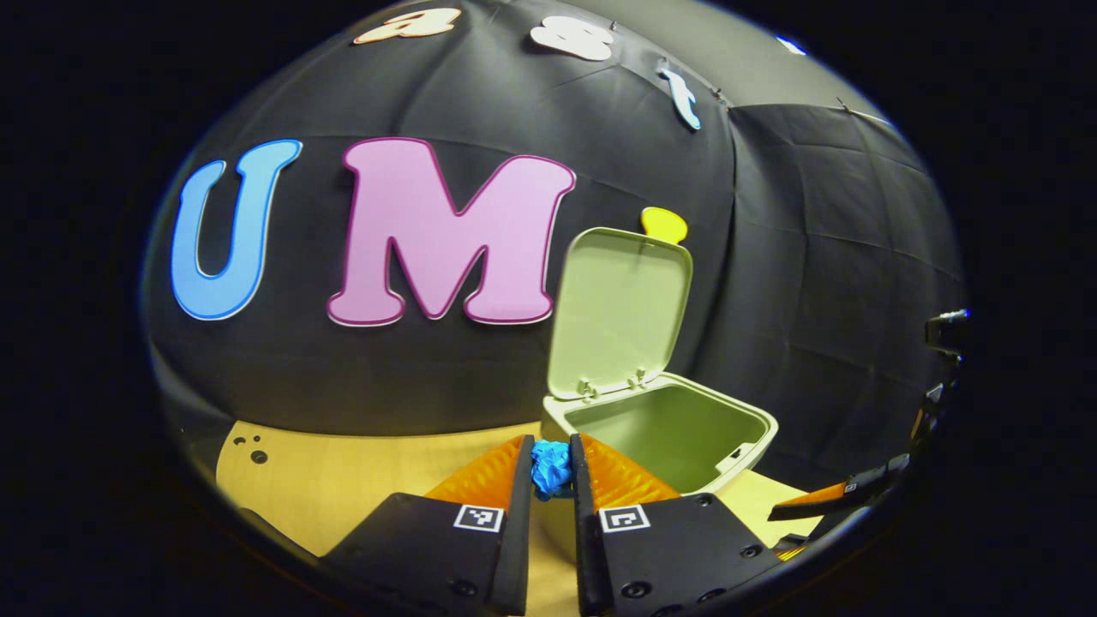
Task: Press the lid of the desktop garbage bin to open it, pick up the crumpled paper on the desktop and throw it into the bin, then pick up the pop can on the desktop and drop it into the bin, and finally close the garbage bin lid.
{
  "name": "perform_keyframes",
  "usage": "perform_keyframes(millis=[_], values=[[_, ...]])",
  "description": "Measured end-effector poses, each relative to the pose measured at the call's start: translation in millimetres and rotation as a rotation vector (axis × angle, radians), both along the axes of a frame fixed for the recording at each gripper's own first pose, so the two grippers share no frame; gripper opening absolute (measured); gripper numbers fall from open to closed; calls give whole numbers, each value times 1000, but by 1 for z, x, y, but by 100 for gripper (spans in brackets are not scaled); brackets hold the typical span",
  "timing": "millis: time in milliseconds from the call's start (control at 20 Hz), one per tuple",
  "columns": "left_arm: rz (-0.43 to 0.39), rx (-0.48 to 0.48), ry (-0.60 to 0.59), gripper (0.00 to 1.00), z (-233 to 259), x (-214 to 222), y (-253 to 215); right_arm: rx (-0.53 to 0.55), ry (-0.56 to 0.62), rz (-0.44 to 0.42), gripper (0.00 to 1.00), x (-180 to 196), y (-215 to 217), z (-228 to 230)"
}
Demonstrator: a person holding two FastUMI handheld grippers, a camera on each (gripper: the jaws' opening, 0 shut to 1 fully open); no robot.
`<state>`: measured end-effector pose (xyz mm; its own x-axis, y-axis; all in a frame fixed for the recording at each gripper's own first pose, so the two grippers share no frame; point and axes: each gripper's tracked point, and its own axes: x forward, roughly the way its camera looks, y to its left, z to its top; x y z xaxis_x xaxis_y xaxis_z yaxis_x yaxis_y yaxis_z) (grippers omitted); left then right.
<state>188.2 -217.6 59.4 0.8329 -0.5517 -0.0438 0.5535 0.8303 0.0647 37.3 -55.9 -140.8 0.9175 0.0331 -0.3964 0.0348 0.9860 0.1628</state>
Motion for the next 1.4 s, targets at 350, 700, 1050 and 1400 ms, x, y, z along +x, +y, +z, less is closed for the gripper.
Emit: perform_keyframes(millis=[350,700,1050,1400], values=[[-109,0,43,27,-10,-4,-55,13,14,-11,99,-1,-13,-6],[-170,15,53,26,-17,-4,-87,-4,21,-20,99,1,-27,-8],[-181,16,68,37,-23,2,-95,4,41,-26,99,6,-33,-14],[-141,-21,51,85,-16,9,-84,5,41,-23,99,10,-35,-14]])
